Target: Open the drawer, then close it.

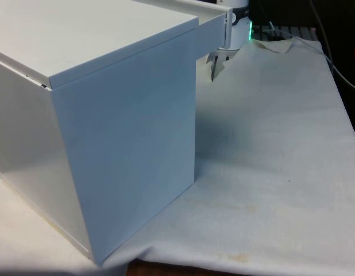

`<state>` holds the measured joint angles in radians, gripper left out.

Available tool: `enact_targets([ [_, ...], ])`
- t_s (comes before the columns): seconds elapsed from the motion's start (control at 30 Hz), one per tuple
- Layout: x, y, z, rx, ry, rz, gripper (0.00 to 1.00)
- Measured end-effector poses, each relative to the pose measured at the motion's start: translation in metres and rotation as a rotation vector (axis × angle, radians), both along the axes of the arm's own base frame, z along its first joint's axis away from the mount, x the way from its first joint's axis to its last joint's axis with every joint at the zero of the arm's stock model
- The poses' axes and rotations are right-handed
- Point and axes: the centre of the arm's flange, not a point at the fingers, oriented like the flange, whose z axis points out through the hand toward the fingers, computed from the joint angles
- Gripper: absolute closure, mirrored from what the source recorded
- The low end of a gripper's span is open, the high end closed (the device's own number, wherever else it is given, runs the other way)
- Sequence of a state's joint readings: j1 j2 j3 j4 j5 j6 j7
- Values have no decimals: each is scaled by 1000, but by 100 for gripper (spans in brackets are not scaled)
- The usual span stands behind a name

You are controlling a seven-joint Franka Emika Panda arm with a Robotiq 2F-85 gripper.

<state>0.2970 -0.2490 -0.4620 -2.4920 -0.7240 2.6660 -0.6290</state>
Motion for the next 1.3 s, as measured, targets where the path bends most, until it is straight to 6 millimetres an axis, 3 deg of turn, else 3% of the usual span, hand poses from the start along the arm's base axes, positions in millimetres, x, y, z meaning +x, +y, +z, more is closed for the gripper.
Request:
enact_targets([
  [1.3,-40,23,-4,24,-15,29,100],
])
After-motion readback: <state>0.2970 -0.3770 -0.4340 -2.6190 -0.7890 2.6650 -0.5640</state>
